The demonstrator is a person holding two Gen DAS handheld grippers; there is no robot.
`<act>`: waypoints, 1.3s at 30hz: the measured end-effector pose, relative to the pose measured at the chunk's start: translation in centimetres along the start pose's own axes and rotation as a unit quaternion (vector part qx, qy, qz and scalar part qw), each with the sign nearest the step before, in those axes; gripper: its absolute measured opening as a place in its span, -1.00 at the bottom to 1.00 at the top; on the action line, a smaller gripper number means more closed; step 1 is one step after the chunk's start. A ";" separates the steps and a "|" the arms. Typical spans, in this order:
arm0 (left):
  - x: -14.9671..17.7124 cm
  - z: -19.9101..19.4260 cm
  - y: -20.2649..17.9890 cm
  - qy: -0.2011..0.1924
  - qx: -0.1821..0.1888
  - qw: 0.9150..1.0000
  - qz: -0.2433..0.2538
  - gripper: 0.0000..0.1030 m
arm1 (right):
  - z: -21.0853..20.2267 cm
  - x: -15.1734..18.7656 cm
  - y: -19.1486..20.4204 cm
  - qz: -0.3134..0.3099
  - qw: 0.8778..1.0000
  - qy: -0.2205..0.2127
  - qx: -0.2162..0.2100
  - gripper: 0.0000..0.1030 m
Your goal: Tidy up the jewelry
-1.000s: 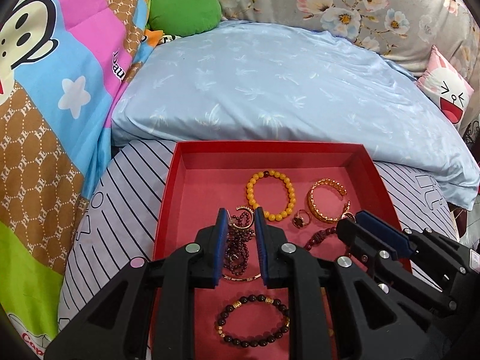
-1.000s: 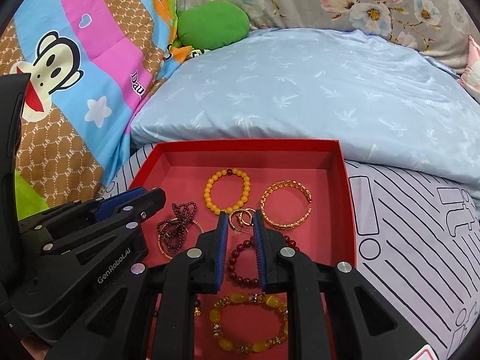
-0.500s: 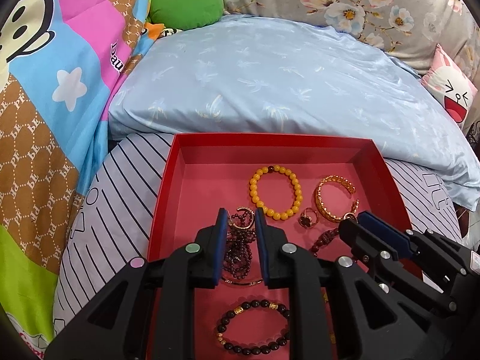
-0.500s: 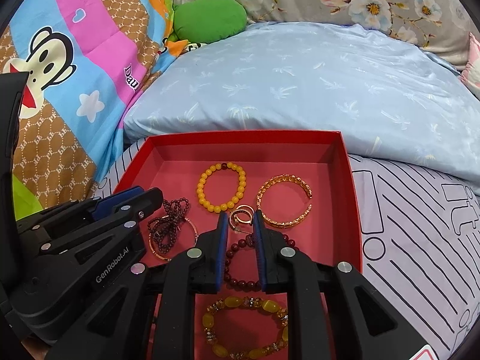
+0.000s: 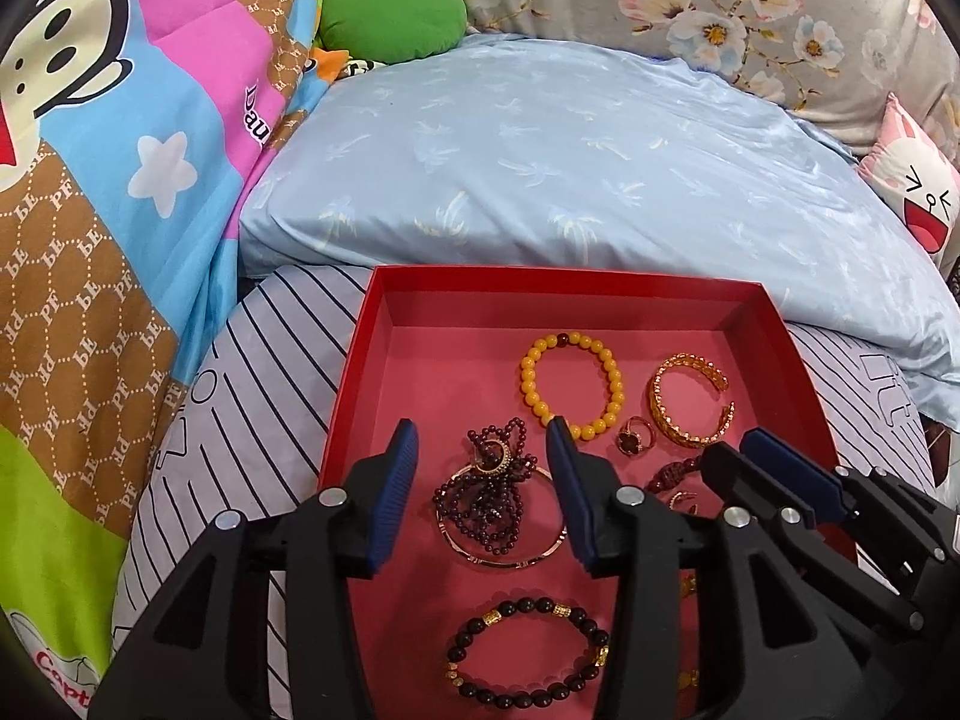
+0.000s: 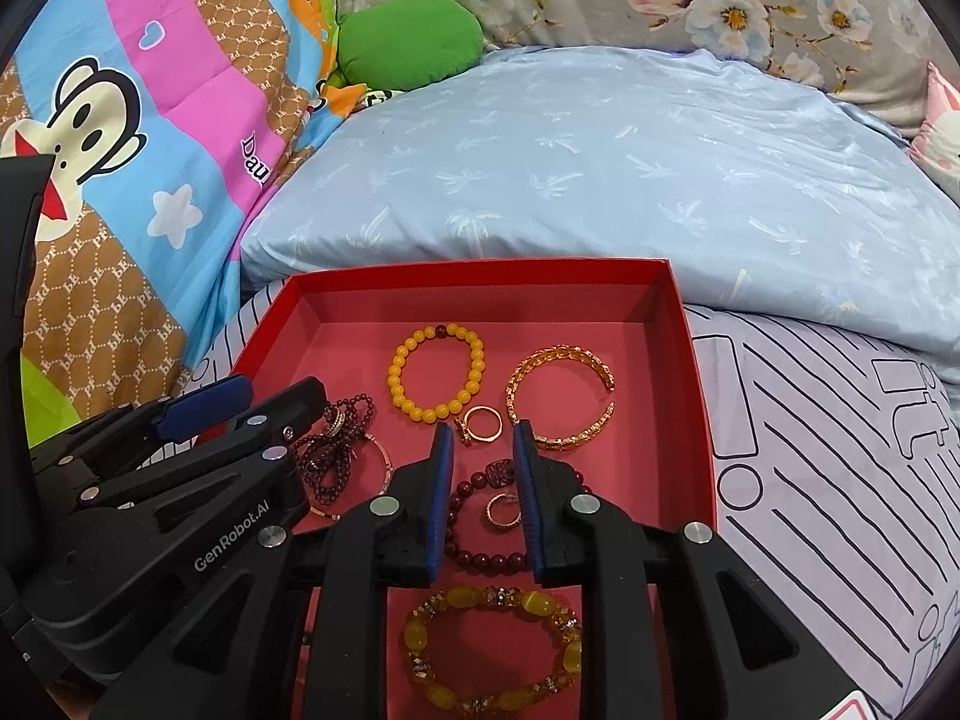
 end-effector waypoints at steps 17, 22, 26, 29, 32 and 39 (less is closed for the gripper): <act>2.7 -5.6 -1.1 -0.019 -0.008 1.000 -0.004 0.09 | -6.2 2.6 -2.0 0.008 0.999 -0.027 0.038 -0.04; 4.6 -7.7 -1.8 -0.023 -0.016 1.000 0.003 0.17 | -8.3 4.7 -2.8 0.011 0.998 -0.028 0.048 0.06; 6.3 -9.1 -2.0 -0.022 -0.034 0.999 0.001 0.41 | -9.6 6.4 -3.5 0.017 0.998 -0.027 0.060 0.22; 7.3 -9.9 -1.6 -0.024 -0.035 0.999 -0.014 0.63 | -10.4 7.4 -4.6 0.035 0.997 -0.027 0.064 0.45; 8.3 -10.5 -1.4 -0.025 -0.035 0.999 -0.024 0.73 | -10.7 8.3 -5.1 0.043 0.997 -0.022 0.062 0.55; 10.2 -10.7 -1.7 -0.013 -0.044 0.999 -0.012 0.77 | -11.2 10.1 -5.3 0.026 0.996 -0.020 0.080 0.63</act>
Point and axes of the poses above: each gripper's, at about its wrist camera, not at the fingertips, and z roughly the way its jaws point, y to its left, x to its underside, the point moved 9 cm from there along z, roughly the way its jaws point, and after that the axes turned 14 degrees about x, right-handed, at the moved point
